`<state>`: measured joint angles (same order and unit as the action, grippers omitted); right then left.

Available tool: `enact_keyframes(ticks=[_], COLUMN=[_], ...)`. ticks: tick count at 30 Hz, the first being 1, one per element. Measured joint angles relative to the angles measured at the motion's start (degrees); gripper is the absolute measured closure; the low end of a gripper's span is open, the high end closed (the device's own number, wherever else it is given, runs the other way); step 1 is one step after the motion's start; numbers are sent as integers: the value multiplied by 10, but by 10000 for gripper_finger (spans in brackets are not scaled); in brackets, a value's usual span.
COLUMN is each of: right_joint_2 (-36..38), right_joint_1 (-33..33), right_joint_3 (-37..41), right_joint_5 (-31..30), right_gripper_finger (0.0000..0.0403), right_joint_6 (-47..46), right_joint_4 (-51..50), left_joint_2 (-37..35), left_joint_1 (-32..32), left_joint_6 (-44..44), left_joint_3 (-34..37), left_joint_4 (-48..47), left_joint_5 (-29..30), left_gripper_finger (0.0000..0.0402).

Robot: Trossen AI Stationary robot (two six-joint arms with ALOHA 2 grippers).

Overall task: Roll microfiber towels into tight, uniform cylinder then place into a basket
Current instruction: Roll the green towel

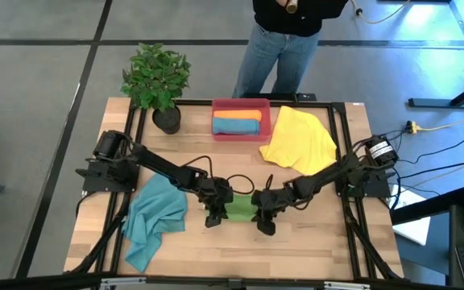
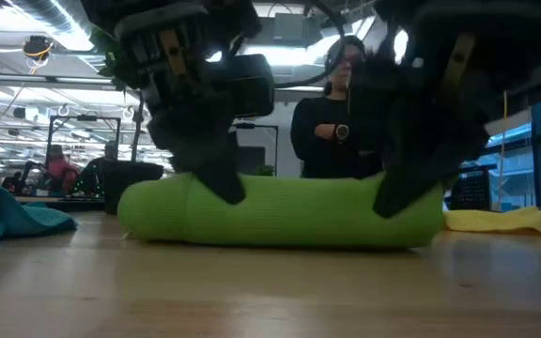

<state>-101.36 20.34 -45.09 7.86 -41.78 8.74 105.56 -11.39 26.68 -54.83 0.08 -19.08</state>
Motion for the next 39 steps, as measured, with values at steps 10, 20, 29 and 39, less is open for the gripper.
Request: enact_keyframes(ticks=[10,20,29,39], right_joint_2=[-1,-1,-1,-2], right_joint_1=[-19,-19,-19,-19], right_joint_3=[32,32,32,32], right_joint_5=[12,18,17,16], right_gripper_finger=[392,392,392,390], right_joint_6=[-14,-16,-29,-34], right_joint_4=[-5,-19,-21,-20], left_joint_2=[19,-42,-95,22], left_joint_1=[6,3,-89,-169], left_joint_6=[-73,-138,-289,-328], left_joint_3=[1,-1,-3,-4], left_joint_4=[7,-44,25,198], left_joint_5=[29,106,294,539], left_gripper_finger=[372,275,249,316])
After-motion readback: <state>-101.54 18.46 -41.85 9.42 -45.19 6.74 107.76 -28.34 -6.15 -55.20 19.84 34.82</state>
